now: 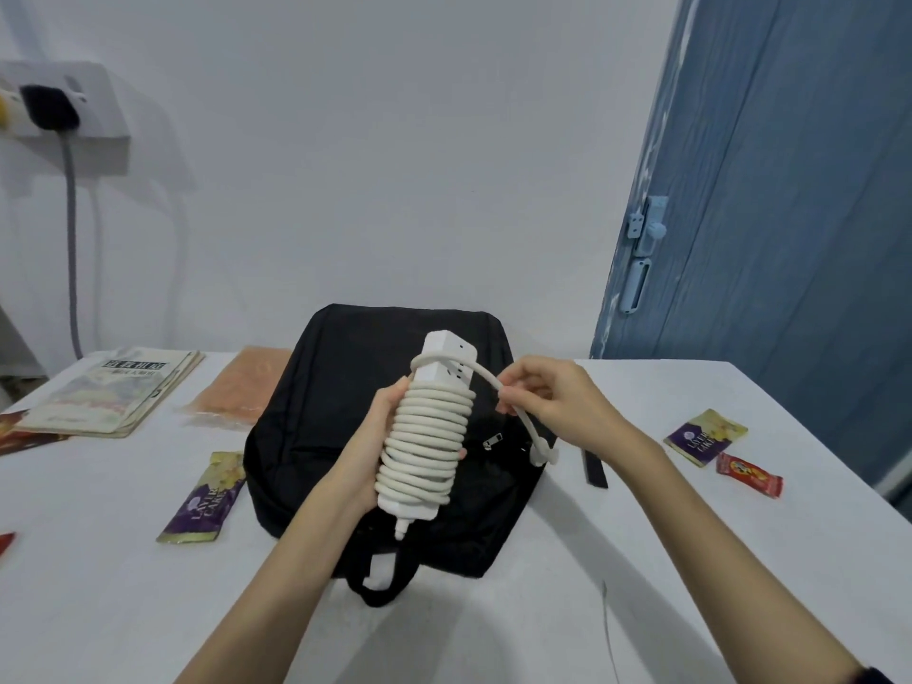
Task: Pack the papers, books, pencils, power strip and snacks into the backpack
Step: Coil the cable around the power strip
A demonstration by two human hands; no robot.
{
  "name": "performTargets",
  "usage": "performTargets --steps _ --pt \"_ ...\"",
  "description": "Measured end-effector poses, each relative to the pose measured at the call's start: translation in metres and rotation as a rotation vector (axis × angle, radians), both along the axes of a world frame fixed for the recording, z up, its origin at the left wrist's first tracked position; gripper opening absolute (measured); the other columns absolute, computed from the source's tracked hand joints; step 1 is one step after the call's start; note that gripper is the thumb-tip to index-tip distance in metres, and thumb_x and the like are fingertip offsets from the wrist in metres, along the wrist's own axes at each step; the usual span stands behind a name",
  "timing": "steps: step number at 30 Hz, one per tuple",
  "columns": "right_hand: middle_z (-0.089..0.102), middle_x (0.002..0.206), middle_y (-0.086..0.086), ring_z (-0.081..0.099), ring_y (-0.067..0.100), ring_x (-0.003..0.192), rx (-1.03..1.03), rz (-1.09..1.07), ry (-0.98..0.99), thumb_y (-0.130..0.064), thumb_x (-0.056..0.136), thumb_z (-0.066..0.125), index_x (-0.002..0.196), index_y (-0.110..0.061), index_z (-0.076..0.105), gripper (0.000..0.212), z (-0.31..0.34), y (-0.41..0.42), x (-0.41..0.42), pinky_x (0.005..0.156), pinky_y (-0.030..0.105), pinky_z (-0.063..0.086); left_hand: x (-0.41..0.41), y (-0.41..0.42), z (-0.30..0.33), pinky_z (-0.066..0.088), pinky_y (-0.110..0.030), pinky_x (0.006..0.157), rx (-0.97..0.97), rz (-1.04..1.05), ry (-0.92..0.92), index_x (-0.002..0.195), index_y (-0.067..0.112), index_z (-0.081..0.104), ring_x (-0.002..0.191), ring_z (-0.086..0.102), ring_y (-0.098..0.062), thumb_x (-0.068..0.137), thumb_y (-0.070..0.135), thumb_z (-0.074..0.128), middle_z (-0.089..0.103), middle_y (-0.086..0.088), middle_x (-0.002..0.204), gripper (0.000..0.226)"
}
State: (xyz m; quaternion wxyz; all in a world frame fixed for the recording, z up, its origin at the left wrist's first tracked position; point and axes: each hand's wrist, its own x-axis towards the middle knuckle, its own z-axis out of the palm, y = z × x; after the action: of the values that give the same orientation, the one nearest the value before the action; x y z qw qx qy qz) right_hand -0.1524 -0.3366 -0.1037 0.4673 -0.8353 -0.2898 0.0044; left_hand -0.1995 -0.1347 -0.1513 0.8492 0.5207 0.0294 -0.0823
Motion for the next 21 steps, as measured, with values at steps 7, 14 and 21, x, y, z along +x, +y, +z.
performTargets --steps 7,14,21 --pt "0.067 0.072 0.002 0.061 0.004 0.057 0.086 0.080 0.049 -0.007 0.086 0.064 0.085 -0.016 0.064 0.010 -0.007 -0.005 -0.007 0.054 0.015 0.045 -0.003 -0.017 0.008 0.057 -0.035 0.061 -0.108 -0.004 -0.033 0.096 0.004 0.069 0.065 0.066 -0.032 0.084 0.051 0.048 0.067 -0.016 0.081 0.053" --pt "0.067 0.094 0.009 0.070 0.023 0.077 0.277 -0.028 0.169 -0.017 0.092 0.057 0.088 -0.021 0.067 0.012 -0.013 -0.005 -0.007 0.073 0.030 0.056 -0.006 -0.025 0.004 0.056 -0.036 0.061 -0.147 -0.037 -0.042 0.092 0.003 0.071 0.067 0.067 -0.032 0.080 0.051 0.047 0.068 -0.018 0.080 0.055" --pt "0.070 0.091 0.007 0.066 0.022 0.088 0.465 -0.166 0.172 -0.019 0.086 0.066 0.088 -0.013 0.073 0.010 -0.013 0.014 -0.013 0.088 0.037 0.053 -0.004 -0.029 0.006 0.054 -0.035 0.054 -0.230 -0.117 -0.004 0.087 0.004 0.071 0.058 0.065 -0.028 0.073 0.070 0.042 0.066 -0.015 0.068 0.074"
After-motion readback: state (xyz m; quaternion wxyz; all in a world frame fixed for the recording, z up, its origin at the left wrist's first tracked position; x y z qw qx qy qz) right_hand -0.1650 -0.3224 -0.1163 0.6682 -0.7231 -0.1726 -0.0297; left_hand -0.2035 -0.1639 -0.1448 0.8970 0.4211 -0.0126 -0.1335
